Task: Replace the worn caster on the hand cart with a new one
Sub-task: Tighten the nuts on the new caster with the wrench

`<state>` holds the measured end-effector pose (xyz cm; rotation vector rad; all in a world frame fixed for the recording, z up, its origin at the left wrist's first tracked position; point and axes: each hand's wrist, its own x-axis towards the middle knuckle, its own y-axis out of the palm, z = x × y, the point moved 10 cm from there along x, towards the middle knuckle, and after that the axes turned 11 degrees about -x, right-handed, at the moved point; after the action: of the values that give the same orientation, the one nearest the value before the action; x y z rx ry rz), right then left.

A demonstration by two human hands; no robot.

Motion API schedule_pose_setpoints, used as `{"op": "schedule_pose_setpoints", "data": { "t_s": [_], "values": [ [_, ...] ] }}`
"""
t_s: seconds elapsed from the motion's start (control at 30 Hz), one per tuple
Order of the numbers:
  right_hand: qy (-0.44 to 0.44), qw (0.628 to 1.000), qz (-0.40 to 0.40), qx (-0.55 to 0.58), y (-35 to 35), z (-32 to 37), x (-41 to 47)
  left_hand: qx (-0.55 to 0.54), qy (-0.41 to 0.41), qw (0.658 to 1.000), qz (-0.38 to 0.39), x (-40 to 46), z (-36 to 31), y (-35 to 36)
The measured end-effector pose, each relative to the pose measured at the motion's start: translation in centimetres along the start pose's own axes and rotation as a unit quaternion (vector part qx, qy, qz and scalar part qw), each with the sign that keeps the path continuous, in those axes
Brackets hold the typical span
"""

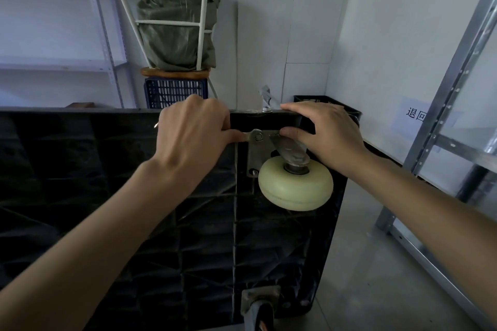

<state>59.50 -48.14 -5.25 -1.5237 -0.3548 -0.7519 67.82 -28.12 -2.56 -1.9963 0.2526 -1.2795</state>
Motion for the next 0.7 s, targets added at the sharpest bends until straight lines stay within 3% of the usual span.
{"op": "schedule_pose_setpoints", "data": {
  "t_s": [0.2,0.5,0.7],
  "values": [
    [-0.003,1.0,-0.006,-0.001,0.0,0.0,0.1,0.038,0.05,0.996,0.059,1.7,-1.4,-0.1],
    [0.006,1.0,0.0,-0.008,-0.1,-0.1,0.1,0.054,0.144,0.988,0.007,-0.7,-1.7,-0.2],
    [0.004,1.0,0.003,-0.014,0.2,-0.2,0.2,0.028,0.141,0.99,0.014,-0.4,-1.4,-0.1]
  ]
}}
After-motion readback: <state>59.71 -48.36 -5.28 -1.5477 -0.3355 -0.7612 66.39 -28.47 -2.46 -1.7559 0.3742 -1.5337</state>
